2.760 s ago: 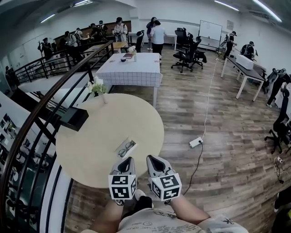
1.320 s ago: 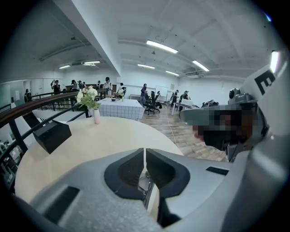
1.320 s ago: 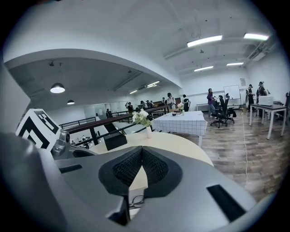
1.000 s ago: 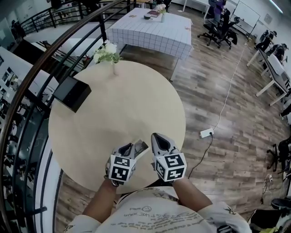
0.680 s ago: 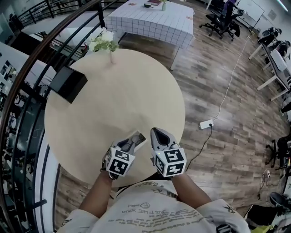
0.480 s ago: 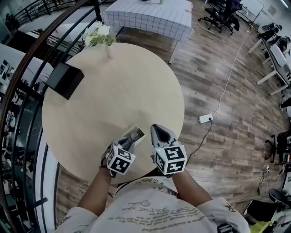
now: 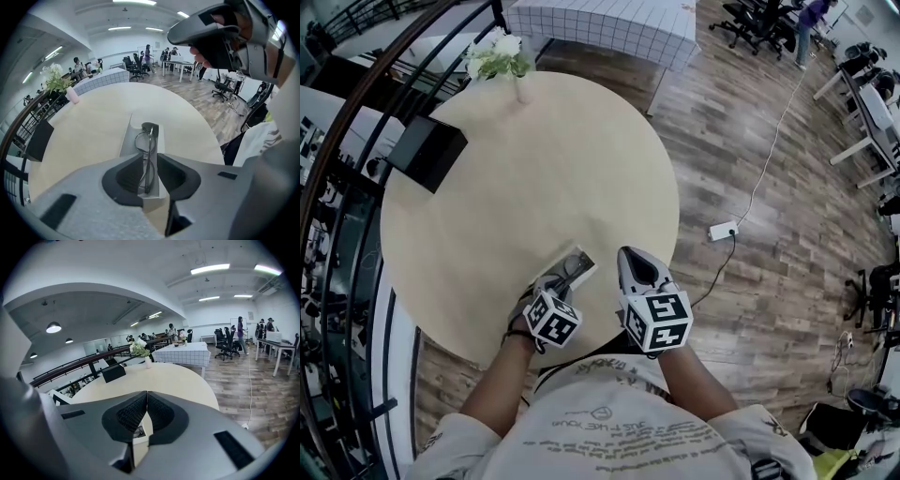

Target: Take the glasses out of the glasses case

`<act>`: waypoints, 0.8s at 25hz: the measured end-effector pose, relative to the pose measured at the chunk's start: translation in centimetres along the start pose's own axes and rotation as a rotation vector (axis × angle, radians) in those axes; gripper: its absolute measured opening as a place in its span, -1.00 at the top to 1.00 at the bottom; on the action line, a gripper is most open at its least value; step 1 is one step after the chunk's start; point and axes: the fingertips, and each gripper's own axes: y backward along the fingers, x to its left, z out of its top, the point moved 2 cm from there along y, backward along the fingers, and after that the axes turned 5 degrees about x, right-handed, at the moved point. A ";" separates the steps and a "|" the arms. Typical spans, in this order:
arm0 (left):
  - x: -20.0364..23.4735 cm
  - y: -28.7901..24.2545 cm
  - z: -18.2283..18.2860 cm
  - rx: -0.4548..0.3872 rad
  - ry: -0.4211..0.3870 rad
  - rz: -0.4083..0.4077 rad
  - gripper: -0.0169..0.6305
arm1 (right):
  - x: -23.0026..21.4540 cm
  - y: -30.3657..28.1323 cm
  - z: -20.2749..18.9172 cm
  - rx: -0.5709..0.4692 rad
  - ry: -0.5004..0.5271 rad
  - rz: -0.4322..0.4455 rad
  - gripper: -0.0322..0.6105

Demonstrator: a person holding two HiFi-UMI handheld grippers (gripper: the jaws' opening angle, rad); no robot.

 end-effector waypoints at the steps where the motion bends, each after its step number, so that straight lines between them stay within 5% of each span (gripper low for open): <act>1: 0.1 -0.2 0.0 0.004 0.005 0.001 0.65 | -0.1 0.0 -0.1 0.002 -0.002 -0.002 0.85; 20: 0.6 -3.2 -0.3 0.088 0.040 0.019 0.73 | -2.1 1.2 -0.6 0.018 -0.011 -0.025 0.85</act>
